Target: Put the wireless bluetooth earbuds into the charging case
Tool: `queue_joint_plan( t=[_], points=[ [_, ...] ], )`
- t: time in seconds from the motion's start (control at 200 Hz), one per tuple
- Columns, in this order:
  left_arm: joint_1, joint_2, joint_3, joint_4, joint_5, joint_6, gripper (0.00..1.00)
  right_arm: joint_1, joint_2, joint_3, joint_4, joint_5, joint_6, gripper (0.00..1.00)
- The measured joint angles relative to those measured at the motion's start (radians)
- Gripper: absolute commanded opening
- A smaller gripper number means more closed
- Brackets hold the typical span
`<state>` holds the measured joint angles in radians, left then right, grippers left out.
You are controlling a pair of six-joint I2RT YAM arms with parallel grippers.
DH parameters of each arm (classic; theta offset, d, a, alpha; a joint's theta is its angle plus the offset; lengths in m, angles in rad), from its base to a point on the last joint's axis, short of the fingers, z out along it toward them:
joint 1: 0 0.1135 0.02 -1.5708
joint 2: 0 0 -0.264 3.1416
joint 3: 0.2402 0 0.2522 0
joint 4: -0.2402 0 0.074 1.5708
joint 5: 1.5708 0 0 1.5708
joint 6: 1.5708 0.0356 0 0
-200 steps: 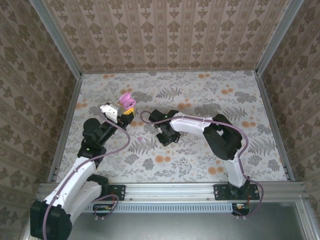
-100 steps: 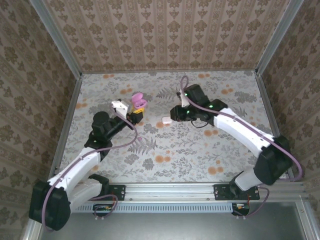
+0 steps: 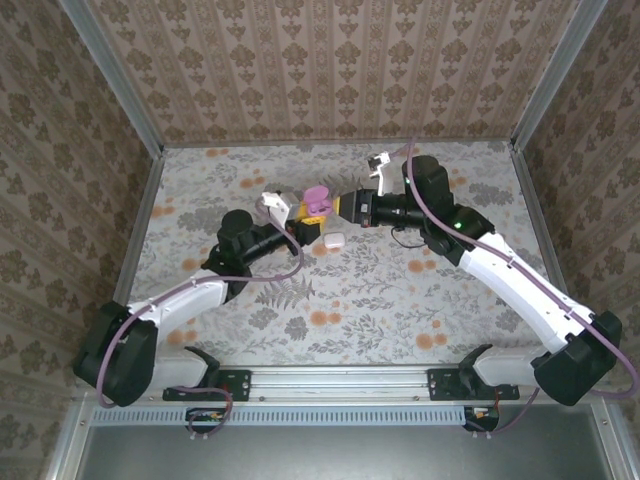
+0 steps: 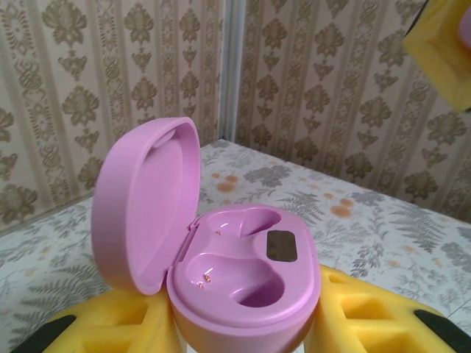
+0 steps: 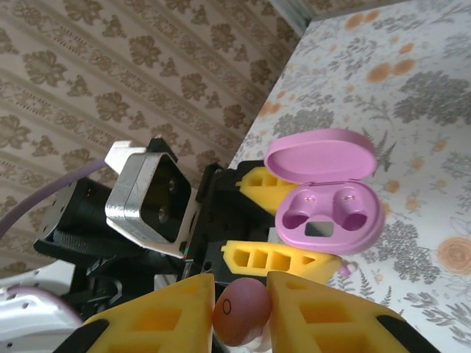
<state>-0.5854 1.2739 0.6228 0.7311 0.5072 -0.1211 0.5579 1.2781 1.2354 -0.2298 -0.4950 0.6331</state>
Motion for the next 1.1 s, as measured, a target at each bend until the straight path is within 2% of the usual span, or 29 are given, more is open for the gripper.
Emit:
queue_joint_plan(
  t=[0.555,1.1],
  points=[
    [-0.005,0.018,0.033,0.031,0.163,-0.003,0.39,0.010,0.101,0.037,0.014,-0.096,-0.081,0.26],
    [-0.011,0.021,0.038,0.002,0.181,0.010,0.39,0.010,0.155,0.087,-0.046,-0.123,-0.138,0.26]
  ],
)
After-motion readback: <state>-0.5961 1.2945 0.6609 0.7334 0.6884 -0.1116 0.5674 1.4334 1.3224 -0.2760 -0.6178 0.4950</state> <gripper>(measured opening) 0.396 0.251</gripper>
